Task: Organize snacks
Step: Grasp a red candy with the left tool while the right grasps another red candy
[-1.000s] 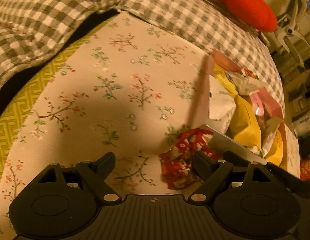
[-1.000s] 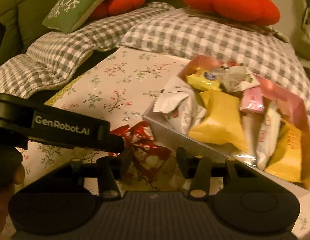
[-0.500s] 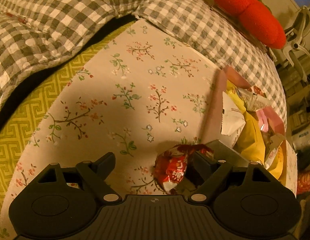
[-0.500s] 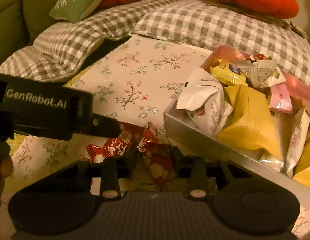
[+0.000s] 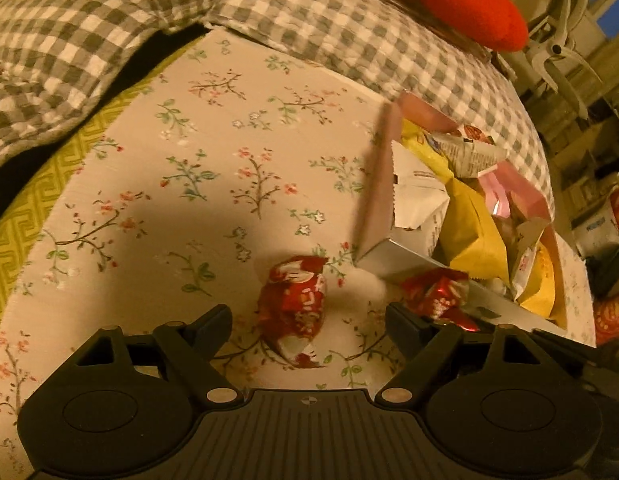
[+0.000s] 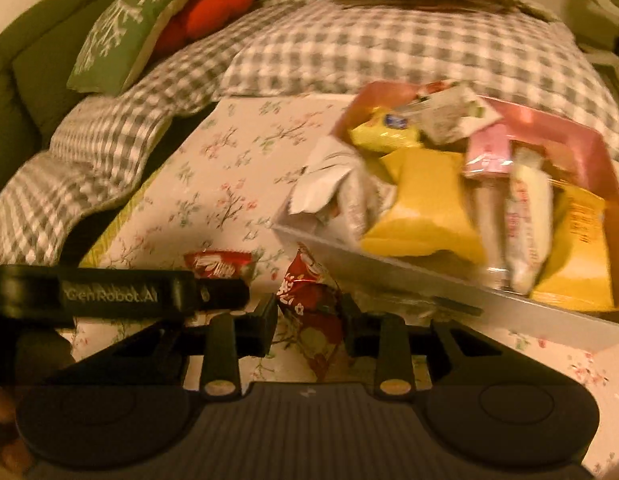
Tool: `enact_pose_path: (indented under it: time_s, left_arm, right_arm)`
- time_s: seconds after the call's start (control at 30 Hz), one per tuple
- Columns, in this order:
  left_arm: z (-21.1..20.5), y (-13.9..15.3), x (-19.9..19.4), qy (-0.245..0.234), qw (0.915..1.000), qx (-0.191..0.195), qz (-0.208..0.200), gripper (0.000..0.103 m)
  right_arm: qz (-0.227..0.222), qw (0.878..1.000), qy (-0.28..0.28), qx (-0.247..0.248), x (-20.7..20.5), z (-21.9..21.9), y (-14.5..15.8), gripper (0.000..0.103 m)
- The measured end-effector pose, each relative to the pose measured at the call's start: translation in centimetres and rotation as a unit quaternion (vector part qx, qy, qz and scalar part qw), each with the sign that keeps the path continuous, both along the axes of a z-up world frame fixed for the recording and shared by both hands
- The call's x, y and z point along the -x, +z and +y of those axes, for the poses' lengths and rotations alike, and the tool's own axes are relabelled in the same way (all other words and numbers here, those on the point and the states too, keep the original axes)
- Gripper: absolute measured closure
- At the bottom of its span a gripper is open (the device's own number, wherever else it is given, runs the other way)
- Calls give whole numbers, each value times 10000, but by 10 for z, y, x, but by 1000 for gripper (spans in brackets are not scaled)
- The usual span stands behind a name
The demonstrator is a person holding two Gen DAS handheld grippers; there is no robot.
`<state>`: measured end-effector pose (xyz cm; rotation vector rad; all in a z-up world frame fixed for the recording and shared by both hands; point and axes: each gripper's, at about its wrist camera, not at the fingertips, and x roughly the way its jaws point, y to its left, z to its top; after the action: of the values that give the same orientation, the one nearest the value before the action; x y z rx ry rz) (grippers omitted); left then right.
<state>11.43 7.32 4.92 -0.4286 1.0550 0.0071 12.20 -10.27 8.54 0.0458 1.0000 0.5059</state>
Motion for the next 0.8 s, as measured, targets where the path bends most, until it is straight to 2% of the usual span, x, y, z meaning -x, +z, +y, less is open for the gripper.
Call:
enact_pose_path:
  time_s: [0.13, 0.17, 0.2, 0.23, 0.3, 0.43, 0.63, 0.8]
  left_arm:
    - [-9, -7, -3, -161, 9978, -621, -174, 23]
    - [-12, -11, -4, -239, 9964, -802, -132, 29]
    - [-16, -10, -3, -361, 9942, -983, -232, 40]
    - [-19, -10, -3, -504, 9921, -1133, -215, 44]
    - [-22, -9, -3, -571, 9894, -1318, -235, 69]
    - [-11, -7, -6, -444, 9924, -1133, -190, 73]
    - [-14, -3, -5, -518, 9898, -1301, -246, 74]
    - [-22, 10, -3, -665, 9867, -1408, -465, 74]
  right_arm:
    - [51, 10000, 6, 40, 3, -3, -2, 73]
    - [37, 10000, 4, 35, 4, -3, -2, 73]
    - [49, 10000, -16, -17, 4, -5, -2, 73]
    - [48, 10000, -30, -54, 4, -7, 0, 73]
    - [37, 9999, -38, -101, 3, -10, 1, 73]
    - [56, 9999, -27, -90, 3, -8, 0, 73]
    - [48, 9998, 47, -162, 8, -8, 2, 73]
    - [55, 9997, 66, -217, 9, -9, 4, 73]
